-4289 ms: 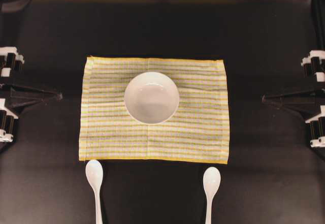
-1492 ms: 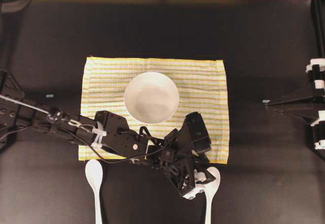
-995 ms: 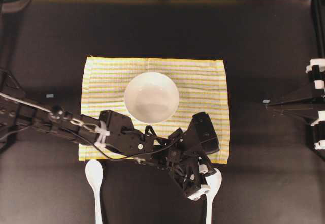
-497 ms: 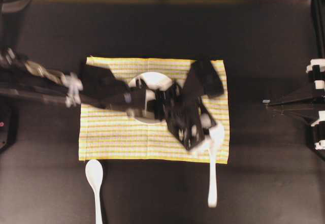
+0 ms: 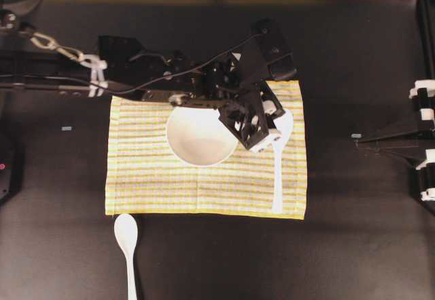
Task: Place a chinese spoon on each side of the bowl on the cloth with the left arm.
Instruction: 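Lift the spoon and carry it to the cloth right of the bowl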
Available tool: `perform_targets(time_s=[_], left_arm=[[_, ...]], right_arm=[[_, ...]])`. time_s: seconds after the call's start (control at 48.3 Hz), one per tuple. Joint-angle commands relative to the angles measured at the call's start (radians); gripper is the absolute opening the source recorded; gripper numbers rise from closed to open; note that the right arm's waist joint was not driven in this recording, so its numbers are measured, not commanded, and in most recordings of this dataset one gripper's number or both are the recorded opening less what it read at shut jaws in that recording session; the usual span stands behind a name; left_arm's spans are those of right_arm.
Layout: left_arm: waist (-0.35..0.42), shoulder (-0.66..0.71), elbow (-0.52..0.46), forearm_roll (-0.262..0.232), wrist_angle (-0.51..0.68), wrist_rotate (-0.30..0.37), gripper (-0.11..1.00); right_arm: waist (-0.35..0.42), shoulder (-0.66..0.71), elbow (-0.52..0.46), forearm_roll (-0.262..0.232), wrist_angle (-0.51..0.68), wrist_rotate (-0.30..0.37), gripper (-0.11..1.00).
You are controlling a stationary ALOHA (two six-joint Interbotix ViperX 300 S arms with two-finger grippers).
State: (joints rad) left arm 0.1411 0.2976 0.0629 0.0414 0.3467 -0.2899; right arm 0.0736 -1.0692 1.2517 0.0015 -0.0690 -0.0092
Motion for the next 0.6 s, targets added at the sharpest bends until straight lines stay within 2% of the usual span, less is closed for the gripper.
perform_targets(time_s=[0.0, 0.58], left_arm=[[0.006, 0.012, -0.012, 0.003, -0.020, 0.012, 0.07], [0.038, 0.077, 0.009, 0.003, -0.074, 0.028, 0.07]], right_arm=[[0.000, 0.005, -0.006, 0.002, -0.005, -0.006, 0.01], [-0.002, 0.005, 0.005, 0.002, -0.005, -0.002, 0.01]])
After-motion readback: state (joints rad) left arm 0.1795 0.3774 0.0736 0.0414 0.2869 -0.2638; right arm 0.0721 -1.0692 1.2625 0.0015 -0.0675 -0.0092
